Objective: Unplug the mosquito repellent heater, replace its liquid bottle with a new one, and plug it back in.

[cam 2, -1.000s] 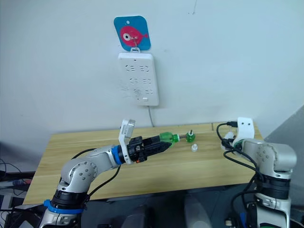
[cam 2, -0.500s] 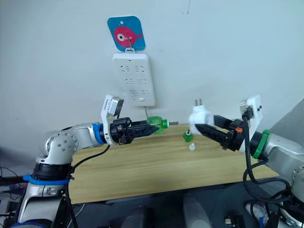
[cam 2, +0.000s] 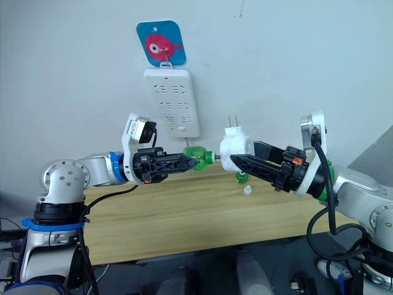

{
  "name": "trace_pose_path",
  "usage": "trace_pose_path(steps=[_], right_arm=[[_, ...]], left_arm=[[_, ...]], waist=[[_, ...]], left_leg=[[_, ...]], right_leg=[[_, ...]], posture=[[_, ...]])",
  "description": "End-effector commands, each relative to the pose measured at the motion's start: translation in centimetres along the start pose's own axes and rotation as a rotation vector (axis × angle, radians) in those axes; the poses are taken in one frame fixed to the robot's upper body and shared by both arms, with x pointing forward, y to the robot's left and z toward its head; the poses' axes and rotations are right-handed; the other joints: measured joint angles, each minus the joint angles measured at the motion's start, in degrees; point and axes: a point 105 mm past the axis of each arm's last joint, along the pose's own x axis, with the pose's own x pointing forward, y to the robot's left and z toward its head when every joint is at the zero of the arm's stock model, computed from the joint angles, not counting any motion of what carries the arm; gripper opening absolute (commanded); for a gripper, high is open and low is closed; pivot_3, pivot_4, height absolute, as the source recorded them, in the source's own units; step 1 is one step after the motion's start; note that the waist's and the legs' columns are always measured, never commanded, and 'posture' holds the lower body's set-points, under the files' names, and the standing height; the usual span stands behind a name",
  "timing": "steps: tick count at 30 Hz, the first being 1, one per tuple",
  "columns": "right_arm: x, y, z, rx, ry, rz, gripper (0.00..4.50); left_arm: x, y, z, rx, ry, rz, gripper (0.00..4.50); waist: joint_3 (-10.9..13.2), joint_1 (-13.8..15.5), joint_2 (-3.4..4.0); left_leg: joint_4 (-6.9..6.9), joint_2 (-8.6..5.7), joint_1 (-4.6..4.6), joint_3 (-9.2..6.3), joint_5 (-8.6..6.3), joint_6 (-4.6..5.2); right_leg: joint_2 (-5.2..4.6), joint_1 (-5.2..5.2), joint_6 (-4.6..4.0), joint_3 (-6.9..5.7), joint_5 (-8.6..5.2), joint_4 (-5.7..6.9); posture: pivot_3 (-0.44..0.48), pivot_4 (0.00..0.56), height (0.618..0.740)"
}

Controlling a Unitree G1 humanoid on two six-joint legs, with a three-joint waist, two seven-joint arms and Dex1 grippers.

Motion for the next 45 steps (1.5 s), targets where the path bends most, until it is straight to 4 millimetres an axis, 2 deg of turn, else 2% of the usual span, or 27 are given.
trace_pose_path(steps=[1, 13, 20, 28, 45], right_arm=[[0.1, 0.9, 0.4, -0.011, -0.023, 0.030, 2.97], [0.5, 1.6, 0.0, 0.025, -0.026, 0.059, 2.97], [1.0, 2.6, -0.1, 0.041, -0.019, 0.105, 2.97], [0.6, 3.2, -0.3, 0.052, 0.010, 0.128, 2.97], [0.6, 2.6, -0.9, 0.054, 0.047, 0.099, 2.97]], left_arm=[[0.1, -1.0, 0.8, 0.025, -0.024, -0.038, 2.35], [0.6, -1.6, 0.4, -0.014, -0.017, -0.090, 2.35], [1.1, -1.3, 0.1, -0.020, -0.025, -0.088, 2.35], [1.0, -0.9, -0.1, -0.019, -0.022, -0.068, 2.35], [1.2, -2.6, -1.0, -0.042, 0.056, -0.172, 2.35]], waist=[[0.00, 0.01, 0.00], [0.00, 0.04, 0.00], [0.00, 0.06, 0.00], [0.00, 0.09, 0.00], [0.00, 0.09, 0.00]], left_leg=[[0.00, 0.00, 0.00, 0.00, 0.00, 0.00], [0.01, -0.02, 0.00, -0.01, 0.00, 0.00], [0.02, -0.02, 0.00, -0.01, 0.00, -0.01], [0.02, -0.03, -0.01, -0.02, 0.00, -0.01], [0.03, -0.03, -0.01, -0.02, 0.01, -0.01]], right_leg=[[0.00, 0.00, 0.00, 0.01, 0.00, 0.00], [-0.01, 0.00, 0.00, 0.05, 0.00, 0.02], [-0.02, 0.00, 0.00, 0.07, 0.00, 0.03], [-0.02, 0.01, 0.00, 0.09, 0.00, 0.03], [-0.02, 0.00, 0.00, 0.07, 0.00, 0.05]], posture=[[-0.170, 0.168, 0.733], [-0.172, 0.165, 0.733], [-0.172, 0.165, 0.733], [-0.179, 0.163, 0.733], [-0.179, 0.157, 0.733]])
